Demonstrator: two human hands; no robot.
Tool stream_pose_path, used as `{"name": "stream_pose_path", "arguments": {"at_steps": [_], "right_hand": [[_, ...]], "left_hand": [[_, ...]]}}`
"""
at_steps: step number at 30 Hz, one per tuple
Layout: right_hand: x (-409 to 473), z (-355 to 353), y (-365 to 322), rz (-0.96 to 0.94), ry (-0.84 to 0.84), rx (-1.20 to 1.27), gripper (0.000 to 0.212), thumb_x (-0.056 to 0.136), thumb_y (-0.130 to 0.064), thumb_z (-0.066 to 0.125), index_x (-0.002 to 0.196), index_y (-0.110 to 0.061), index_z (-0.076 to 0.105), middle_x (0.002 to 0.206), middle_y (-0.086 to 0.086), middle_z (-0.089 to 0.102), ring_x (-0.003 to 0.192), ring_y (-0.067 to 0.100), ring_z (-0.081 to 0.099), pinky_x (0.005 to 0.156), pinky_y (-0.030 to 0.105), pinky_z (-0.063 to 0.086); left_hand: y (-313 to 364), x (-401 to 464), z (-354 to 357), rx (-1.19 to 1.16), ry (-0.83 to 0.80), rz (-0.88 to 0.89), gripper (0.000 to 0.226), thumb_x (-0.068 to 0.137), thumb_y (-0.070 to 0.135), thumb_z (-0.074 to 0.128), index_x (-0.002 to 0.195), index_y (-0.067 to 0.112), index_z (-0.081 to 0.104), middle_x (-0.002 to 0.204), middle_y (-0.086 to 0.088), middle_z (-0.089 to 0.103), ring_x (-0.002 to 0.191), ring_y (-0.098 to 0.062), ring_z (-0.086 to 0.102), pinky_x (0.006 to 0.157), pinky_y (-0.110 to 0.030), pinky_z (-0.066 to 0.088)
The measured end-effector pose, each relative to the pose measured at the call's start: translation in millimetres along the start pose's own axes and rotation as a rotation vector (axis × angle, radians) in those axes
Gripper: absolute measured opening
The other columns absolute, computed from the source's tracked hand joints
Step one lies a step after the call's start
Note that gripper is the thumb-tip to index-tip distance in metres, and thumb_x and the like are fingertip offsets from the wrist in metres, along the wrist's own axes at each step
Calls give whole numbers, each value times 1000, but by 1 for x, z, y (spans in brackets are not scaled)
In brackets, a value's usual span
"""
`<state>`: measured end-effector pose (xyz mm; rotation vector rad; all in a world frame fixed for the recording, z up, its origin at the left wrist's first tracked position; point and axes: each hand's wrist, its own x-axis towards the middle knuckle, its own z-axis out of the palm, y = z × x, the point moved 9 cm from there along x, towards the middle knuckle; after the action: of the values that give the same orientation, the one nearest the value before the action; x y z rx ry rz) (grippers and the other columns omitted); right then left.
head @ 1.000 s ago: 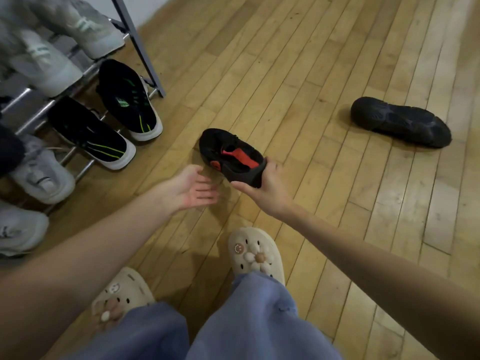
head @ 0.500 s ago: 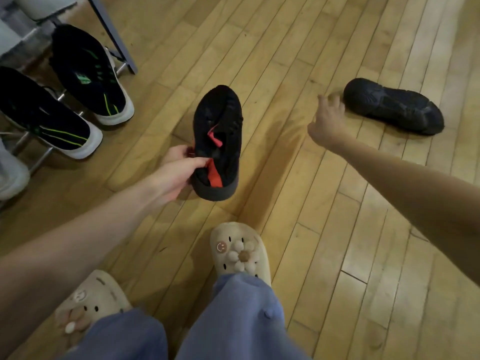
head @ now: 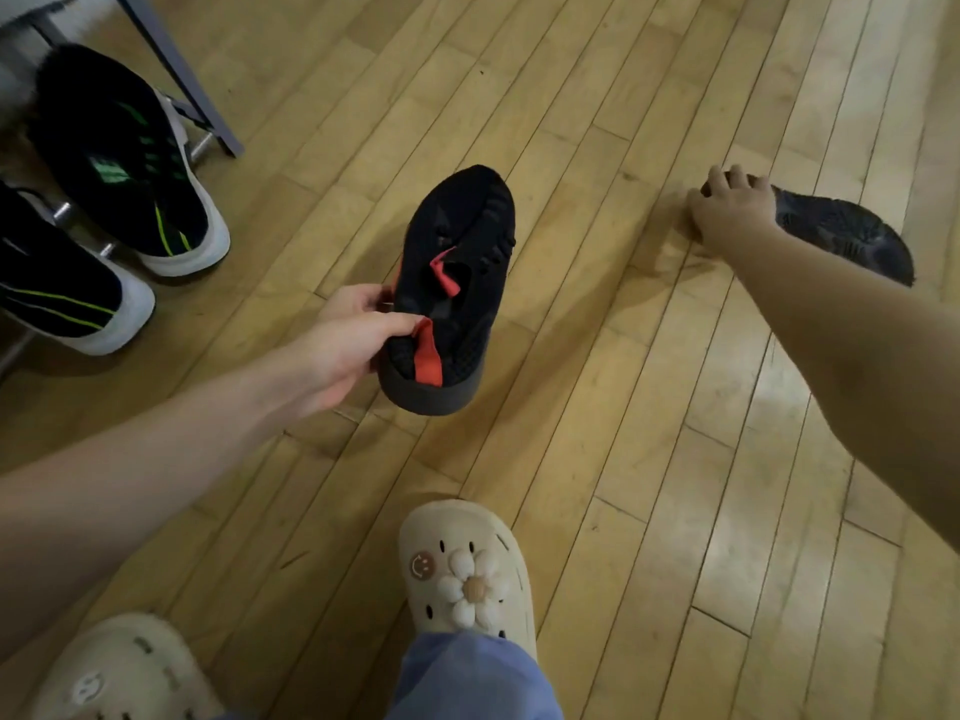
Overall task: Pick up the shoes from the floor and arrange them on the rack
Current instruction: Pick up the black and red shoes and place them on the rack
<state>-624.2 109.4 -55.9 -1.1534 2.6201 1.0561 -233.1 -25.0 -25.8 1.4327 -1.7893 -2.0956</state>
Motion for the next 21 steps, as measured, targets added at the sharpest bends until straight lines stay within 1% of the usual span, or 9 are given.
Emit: {"name": "stream_pose_path", "arguments": {"at_steps": [2,4,8,11,13,15,17,18,21], "right_hand": [[-2,-5,-10,-24,58,-81,53,93,-12,56,142,-5,38,150,23,26,137,41,26,111,46,30],[-10,-11,-23,-22,80,-143,44,96,-15,50,138,-5,43,145,22,31,134,43,29,112,46,29],[-41,-25,-52,-24,100,-175,43,96,-21,48,137,-6,46,143,19,30,133,42,29,112,47,27],[-70,-59,-87,-141,157,-240,44,98,-18,46,139,-5,42,146,21,27,132,42,31,111,46,31],[-94,-90,-114,-264,181,-268,43,100,-15,43,141,-4,39,146,23,28,127,40,39,102,42,39],[-123,-127,-137,-390,212,-265,41,98,-14,46,138,-4,40,136,19,41,113,32,52,84,34,46],[-155,-166,-152,-473,243,-222,47,93,-18,54,136,-4,39,126,13,49,102,26,57,69,31,44],[-171,-185,-155,-493,260,-189,56,89,-21,60,137,-5,35,124,12,50,100,25,58,66,30,44],[-213,-246,-150,-500,334,-73,83,74,-32,74,139,-9,28,121,14,46,93,26,53,61,31,42]], "left_hand": [[-3,-2,-7,-13,24,-11,30,90,3,57,120,2,61,116,-16,69,112,-28,63,104,-47,43],[-6,-7,-16,-34,44,-33,29,91,5,56,120,1,61,115,-15,69,111,-28,64,102,-46,45],[-6,-29,-33,-69,74,-60,25,95,12,54,115,1,63,106,-10,71,105,-22,66,84,-33,52],[2,-58,-51,-86,140,-53,28,96,16,53,116,-2,61,106,-11,70,98,-20,66,76,-31,52],[11,-79,-64,-94,182,-36,29,96,17,54,115,-3,62,109,-13,69,101,-23,64,82,-35,52],[23,-102,-75,-121,214,-17,21,96,16,53,106,1,65,104,-12,69,99,-23,64,84,-38,50],[37,-130,-87,-154,233,5,15,96,14,52,96,8,65,100,-10,70,95,-22,65,82,-38,50],[46,-144,-94,-167,244,22,14,96,13,53,94,9,66,101,-10,70,96,-22,65,82,-38,51],[74,-192,-121,-187,291,83,19,94,12,55,105,1,66,109,-16,69,104,-29,63,85,-42,50]]}}
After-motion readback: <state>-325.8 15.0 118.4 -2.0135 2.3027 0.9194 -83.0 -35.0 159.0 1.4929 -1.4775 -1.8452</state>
